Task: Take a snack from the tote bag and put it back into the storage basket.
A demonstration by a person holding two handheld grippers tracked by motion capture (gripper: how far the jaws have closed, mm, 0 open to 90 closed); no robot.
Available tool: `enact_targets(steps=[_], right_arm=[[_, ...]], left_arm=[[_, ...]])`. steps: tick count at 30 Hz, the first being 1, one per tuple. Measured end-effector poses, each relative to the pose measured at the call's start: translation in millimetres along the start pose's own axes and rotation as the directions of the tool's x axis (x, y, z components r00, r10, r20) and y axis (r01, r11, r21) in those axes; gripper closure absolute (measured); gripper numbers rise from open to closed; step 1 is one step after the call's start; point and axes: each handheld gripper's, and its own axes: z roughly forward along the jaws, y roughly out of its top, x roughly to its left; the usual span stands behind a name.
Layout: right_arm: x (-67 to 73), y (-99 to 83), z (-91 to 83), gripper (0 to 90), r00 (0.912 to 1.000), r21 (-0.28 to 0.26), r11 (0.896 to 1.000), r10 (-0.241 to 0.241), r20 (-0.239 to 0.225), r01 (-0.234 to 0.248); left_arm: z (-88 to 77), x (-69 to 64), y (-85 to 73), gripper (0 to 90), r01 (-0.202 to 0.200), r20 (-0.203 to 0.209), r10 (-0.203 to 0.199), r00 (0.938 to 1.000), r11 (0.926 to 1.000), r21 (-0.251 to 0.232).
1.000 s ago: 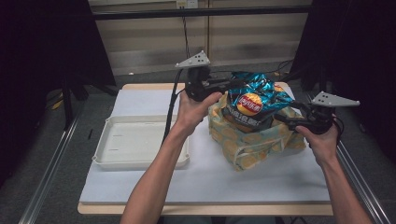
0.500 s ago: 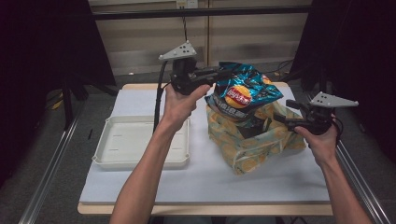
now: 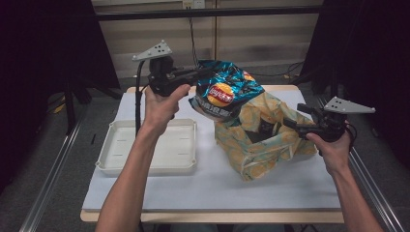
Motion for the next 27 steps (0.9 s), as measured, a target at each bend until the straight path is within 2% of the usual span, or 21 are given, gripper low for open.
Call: enact_targets(steps=[3, 4, 10, 11, 12, 18, 22, 27], right_arm=[[6.5, 1.0, -3.3, 18.7, 0.9999, -0.007, 1.000, -0.013, 0.007, 0.013], [8.4, 1.3, -5.2, 17.9, 0.9998, -0.011, 1.000, -0.018, 0.006, 0.018], [15.3, 0.2, -16.5, 15.8, 0.9998, -0.034, 0.999, -0.018, 0.010, 0.018], [17.1, -2.4, -22.2, 15.1, 0.9998, -0.029, 0.999, -0.017, 0.013, 0.017], [17.8, -3.9, -24.6, 15.1, 0.9998, -0.031, 0.999, -0.018, 0.010, 0.018], [25.6, -8.8, -36.2, 10.8, 0.9999, -0.032, 0.999, -0.011, 0.012, 0.012], [34.8, -13.4, -44.0, 10.8, 0.9995, -0.022, 0.999, -0.029, 0.011, 0.030], [45.7, -26.6, -53.3, 10.7, 0.9995, 0.003, 1.000, -0.024, 0.018, 0.024]], left_arm=[[-6.7, 2.8, -3.6, 89.0, 0.006, -0.015, -0.006, 0.9999, 1.0000, -0.004], [-9.2, 3.8, -5.2, 89.0, 0.004, -0.032, -0.004, 0.9995, 1.0000, 0.004], [-17.7, 8.6, -13.2, 89.0, 0.015, -0.057, -0.014, 0.9983, 0.9998, 0.014], [-20.0, 10.9, -14.8, 89.0, 0.017, -0.058, -0.017, 0.9982, 0.9998, 0.013], [-24.5, 15.4, -17.1, 89.0, 0.038, -0.066, -0.038, 0.9971, 0.9993, 0.004], [-38.1, 26.1, -21.7, 89.0, 0.056, -0.108, -0.056, 0.9925, 0.9984, -0.004], [-46.9, 28.6, -21.1, 89.0, 0.059, -0.125, -0.059, 0.9904, 0.9983, -0.006], [-58.6, 31.6, -19.6, 89.0, 0.056, -0.146, -0.057, 0.9876, 0.9984, -0.010]])
